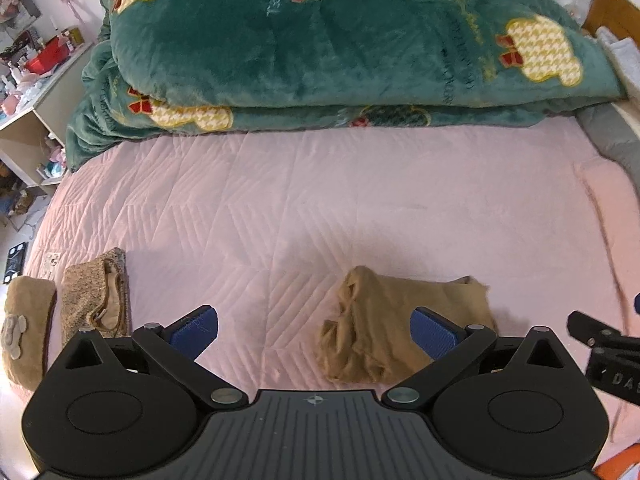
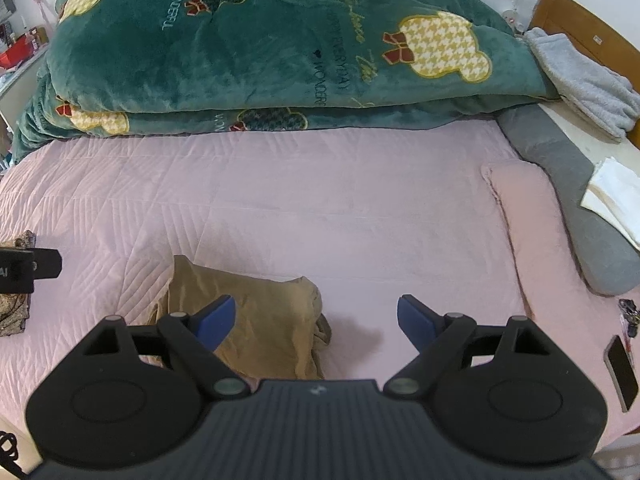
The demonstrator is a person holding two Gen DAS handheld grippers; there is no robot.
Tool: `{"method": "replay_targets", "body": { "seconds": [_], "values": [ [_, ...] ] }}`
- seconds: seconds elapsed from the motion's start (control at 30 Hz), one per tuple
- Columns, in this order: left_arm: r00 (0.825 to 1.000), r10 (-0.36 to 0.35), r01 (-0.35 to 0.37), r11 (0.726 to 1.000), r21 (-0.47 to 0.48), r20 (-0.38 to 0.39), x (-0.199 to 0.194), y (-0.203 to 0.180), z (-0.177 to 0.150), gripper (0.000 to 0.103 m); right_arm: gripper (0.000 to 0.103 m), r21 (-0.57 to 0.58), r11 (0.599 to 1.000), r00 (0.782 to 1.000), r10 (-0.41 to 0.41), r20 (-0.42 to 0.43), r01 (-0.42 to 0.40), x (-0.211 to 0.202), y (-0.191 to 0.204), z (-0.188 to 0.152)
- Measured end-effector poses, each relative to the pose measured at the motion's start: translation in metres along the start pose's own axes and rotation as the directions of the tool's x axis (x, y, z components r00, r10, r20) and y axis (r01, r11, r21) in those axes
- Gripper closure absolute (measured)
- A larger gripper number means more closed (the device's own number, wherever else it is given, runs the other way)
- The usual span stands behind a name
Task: Fold clothes
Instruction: 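Lower both grippers onto the folded khaki garment and close on its edge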
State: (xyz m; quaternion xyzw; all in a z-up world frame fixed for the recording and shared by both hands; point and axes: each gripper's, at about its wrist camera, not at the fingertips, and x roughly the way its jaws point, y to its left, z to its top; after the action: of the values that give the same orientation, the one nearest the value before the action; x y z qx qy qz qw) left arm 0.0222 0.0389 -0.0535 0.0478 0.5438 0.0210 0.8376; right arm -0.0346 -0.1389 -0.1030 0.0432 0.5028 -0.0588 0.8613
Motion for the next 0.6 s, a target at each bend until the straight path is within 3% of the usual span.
{"method": "replay_targets", "body": {
  "seconds": [0.3, 0.53, 0.6],
  "values": [
    [0.995, -0.041, 0.039, 0.999, -0.020, -0.087, 0.091, -0.005, -0.009, 0.002, 0.016, 0.010, 1.000, 0.998, 0.002, -0.056, -0.001, 0.083, -0.008, 0.000],
    [0.996, -0.058, 0.057, 0.998, -0.010, -0.073, 0.153, -0.025, 0.002, 0.003, 0.017, 0.025, 1.000, 0.996, -0.011, -0.094, 0.014, 0.154, -0.018, -0.001],
    [0.994, -0.073, 0.072, 0.997, -0.013, -0.077, 0.168, -0.025, 0.006, 0.003, 0.027, 0.012, 1.000, 0.994, -0.005, -0.113, 0.007, 0.173, -0.019, -0.005]
  ]
}}
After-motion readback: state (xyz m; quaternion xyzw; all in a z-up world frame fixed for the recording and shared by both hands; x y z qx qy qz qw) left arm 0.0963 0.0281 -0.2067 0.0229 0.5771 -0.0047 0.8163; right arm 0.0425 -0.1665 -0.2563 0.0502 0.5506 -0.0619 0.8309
